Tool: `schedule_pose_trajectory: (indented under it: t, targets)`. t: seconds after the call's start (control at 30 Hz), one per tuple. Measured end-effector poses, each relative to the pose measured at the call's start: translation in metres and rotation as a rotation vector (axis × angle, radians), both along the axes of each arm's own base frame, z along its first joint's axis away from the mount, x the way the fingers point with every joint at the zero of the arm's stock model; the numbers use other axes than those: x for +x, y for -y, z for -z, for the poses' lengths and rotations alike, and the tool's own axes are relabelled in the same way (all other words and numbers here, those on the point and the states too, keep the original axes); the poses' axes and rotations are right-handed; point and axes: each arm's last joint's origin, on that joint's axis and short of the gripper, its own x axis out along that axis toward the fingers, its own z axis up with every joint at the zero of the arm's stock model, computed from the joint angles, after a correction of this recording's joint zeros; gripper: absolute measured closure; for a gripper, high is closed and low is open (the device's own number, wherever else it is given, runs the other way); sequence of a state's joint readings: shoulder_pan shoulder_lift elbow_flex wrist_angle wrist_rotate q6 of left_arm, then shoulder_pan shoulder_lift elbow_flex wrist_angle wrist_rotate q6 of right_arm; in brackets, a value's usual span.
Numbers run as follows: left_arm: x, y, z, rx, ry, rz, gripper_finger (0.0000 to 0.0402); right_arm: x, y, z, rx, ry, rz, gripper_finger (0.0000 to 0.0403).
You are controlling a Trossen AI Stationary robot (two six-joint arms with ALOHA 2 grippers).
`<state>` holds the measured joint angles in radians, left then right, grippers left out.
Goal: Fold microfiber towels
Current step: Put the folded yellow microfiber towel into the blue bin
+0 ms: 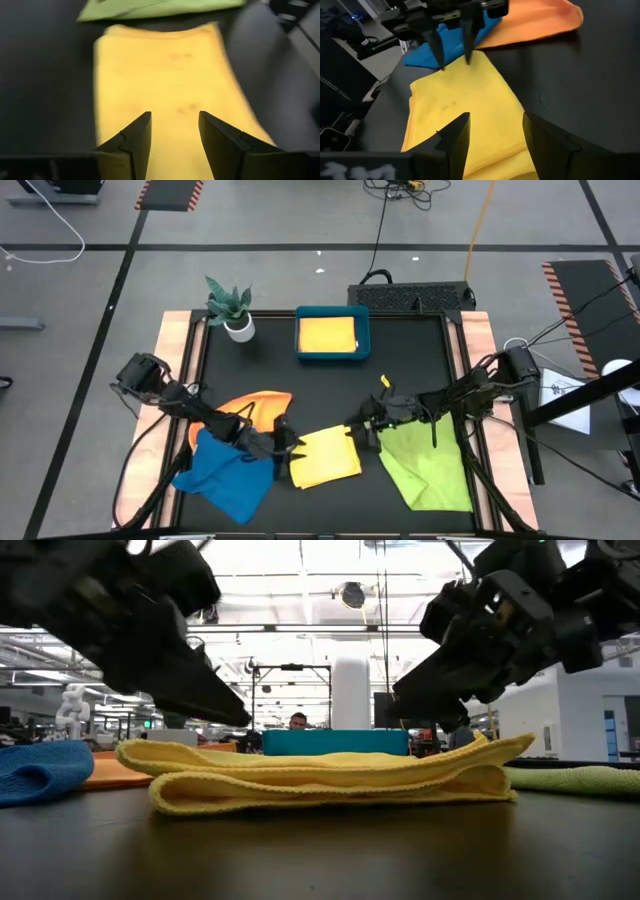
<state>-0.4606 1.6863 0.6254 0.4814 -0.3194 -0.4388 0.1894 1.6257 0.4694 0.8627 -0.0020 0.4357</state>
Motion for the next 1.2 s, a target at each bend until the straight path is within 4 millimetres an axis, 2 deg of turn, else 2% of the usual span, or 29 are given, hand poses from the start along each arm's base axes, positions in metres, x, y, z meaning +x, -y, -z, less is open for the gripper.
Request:
schedule_pose_trajectory:
  t: [0.2, 0.47, 0.6, 0.73, 0.9, 1.2]
  targets:
    - [0.008, -0.025, 0.004, -0.14, -0.078, -0.075, 0.0231, 0.002, 0.013, 0.002, 0.024, -0.031, -0.01, 0.0222]
    - [0.014, -0.047, 0.006, -0.19, -0.118, -0.081, 0.0231, 0.019, 0.013, 0.004, 0.002, -0.142, -0.014, 0.0171]
    - [0.012, -0.055, 0.009, -0.204, -0.187, -0.067, 0.0231, 0.022, 0.016, 0.01, 0.02, -0.19, 0.01, 0.0153]
    - [0.005, -0.064, 0.005, -0.222, -0.268, -0.068, 0.0231, 0.022, 0.025, 0.017, 0.098, -0.245, 0.024, 0.0154]
    - [-0.002, -0.06, -0.002, -0.289, -0.322, -0.045, 0.0231, 0.025, 0.025, 0.024, 0.163, -0.244, -0.033, 0.016]
    - [-0.003, -0.049, 0.012, -0.388, -0.409, -0.05, 0.0231, 0.037, 0.022, 0.039, 0.168, -0.261, -0.05, 0.0161]
